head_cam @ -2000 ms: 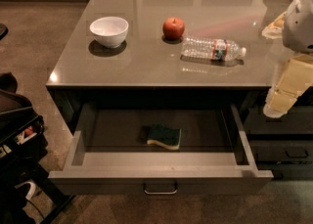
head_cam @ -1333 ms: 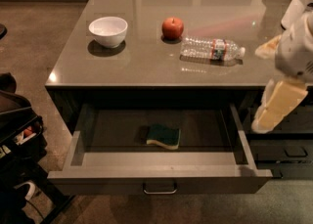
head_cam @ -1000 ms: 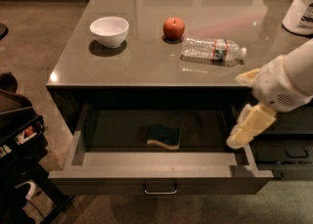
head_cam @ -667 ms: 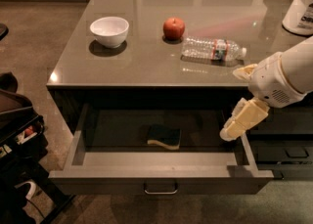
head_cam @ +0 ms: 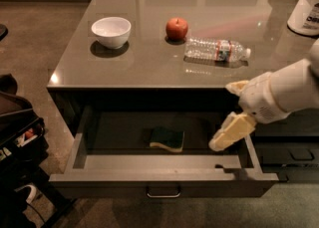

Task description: Pick sponge from top drawer and place on counter

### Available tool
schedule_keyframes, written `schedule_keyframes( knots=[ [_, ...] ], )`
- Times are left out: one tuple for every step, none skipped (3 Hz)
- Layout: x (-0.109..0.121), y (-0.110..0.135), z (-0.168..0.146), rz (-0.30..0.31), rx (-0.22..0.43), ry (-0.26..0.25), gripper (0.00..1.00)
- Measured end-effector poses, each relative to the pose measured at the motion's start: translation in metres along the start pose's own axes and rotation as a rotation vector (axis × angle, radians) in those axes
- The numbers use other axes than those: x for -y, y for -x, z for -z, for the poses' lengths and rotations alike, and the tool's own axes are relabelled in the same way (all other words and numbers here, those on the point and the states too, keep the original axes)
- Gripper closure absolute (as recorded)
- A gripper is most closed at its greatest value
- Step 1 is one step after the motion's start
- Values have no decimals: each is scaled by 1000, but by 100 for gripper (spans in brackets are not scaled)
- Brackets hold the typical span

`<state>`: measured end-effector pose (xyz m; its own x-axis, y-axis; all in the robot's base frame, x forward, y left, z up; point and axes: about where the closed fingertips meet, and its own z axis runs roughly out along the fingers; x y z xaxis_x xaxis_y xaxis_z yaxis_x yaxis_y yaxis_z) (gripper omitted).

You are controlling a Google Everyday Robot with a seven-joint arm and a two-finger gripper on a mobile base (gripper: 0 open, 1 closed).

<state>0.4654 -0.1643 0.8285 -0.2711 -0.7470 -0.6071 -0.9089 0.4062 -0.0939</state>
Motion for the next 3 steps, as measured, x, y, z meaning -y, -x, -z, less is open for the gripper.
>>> schedule_keyframes(
  knots=[
    [0, -3, -49, -41, 76, 14, 0],
    [1, -4, -86, -60, 121, 22, 0],
    [4, -4, -89, -62, 125, 13, 0]
  ],
)
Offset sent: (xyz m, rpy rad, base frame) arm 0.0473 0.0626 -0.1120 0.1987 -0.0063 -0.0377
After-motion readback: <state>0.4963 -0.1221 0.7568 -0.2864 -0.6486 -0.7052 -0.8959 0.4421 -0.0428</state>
